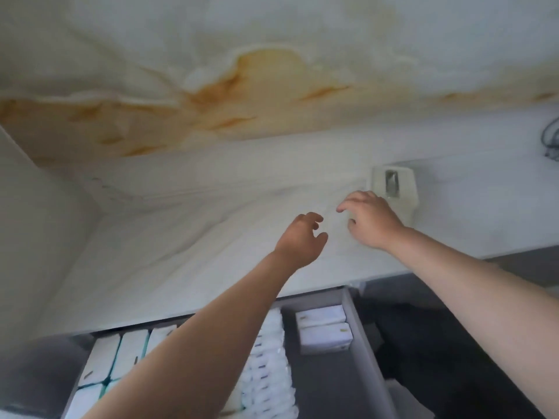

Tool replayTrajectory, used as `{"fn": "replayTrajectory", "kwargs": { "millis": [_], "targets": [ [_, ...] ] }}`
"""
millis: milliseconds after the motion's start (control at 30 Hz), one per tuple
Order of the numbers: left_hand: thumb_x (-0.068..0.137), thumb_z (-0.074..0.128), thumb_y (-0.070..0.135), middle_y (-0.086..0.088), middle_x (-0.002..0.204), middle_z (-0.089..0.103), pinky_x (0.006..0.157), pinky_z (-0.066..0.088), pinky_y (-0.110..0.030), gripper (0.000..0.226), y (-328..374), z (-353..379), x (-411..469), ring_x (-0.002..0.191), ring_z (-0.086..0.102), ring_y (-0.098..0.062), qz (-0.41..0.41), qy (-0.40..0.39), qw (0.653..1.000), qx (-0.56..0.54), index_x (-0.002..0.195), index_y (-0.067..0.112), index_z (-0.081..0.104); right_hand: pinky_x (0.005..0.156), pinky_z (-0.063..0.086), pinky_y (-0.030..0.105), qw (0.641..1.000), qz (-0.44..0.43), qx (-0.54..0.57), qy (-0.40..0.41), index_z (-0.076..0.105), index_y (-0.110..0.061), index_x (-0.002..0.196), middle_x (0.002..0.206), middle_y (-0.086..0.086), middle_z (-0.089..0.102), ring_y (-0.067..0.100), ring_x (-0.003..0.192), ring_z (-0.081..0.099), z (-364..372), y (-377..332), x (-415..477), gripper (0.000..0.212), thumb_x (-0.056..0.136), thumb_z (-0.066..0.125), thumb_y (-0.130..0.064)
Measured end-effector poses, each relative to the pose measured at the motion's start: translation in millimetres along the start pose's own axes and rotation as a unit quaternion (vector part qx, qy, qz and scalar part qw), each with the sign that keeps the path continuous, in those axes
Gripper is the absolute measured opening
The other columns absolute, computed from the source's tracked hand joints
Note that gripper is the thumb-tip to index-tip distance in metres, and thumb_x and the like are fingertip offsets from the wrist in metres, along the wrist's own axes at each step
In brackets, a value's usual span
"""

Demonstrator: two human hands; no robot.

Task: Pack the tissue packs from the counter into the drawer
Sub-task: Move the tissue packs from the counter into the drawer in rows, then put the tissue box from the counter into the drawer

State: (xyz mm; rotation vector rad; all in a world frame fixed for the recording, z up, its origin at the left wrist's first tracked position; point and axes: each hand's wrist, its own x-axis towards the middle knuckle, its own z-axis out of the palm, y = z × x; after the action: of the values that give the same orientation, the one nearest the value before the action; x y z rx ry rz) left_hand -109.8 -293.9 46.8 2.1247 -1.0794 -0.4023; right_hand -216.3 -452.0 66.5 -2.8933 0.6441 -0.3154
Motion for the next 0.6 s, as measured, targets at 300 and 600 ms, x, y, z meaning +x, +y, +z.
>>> {"fn": "replayTrajectory", "kwargs": {
  "millis": [300, 600],
  "targets": [
    [0.098, 0.049, 0.029, -0.008, 0.143, 0.042, 0.106, 0.039, -0.035, 0.051, 37.6, 52.0, 86.3, 0.124, 0.049, -0.023, 0.005, -0.070, 0.996, 0.057, 0.146, 0.017, 0.036, 0.108, 0.029, 0.052, 0.977, 0.158, -0.099, -0.107, 0.023, -0.019, 0.147, 0.153, 0.008, 0.025, 0.029, 0.146, 0.018, 12.2, 80.3, 8.7, 0.076, 0.079, 0.058, -0.015],
    [0.099, 0.047, 0.030, -0.008, 0.133, 0.053, 0.092, 0.045, -0.032, 0.046, 24.1, 53.0, 87.2, 0.119, 0.055, -0.029, -0.058, -0.042, 0.997, -0.025, 0.141, 0.013, 0.041, 0.109, 0.029, 0.038, 0.999, -0.006, 0.014, -0.051, 0.049, -0.031, 0.145, 0.153, -0.004, 0.042, 0.026, 0.139, 0.037, 11.2, 50.2, 3.3, 0.074, 0.081, 0.047, 0.007]
  ]
}}
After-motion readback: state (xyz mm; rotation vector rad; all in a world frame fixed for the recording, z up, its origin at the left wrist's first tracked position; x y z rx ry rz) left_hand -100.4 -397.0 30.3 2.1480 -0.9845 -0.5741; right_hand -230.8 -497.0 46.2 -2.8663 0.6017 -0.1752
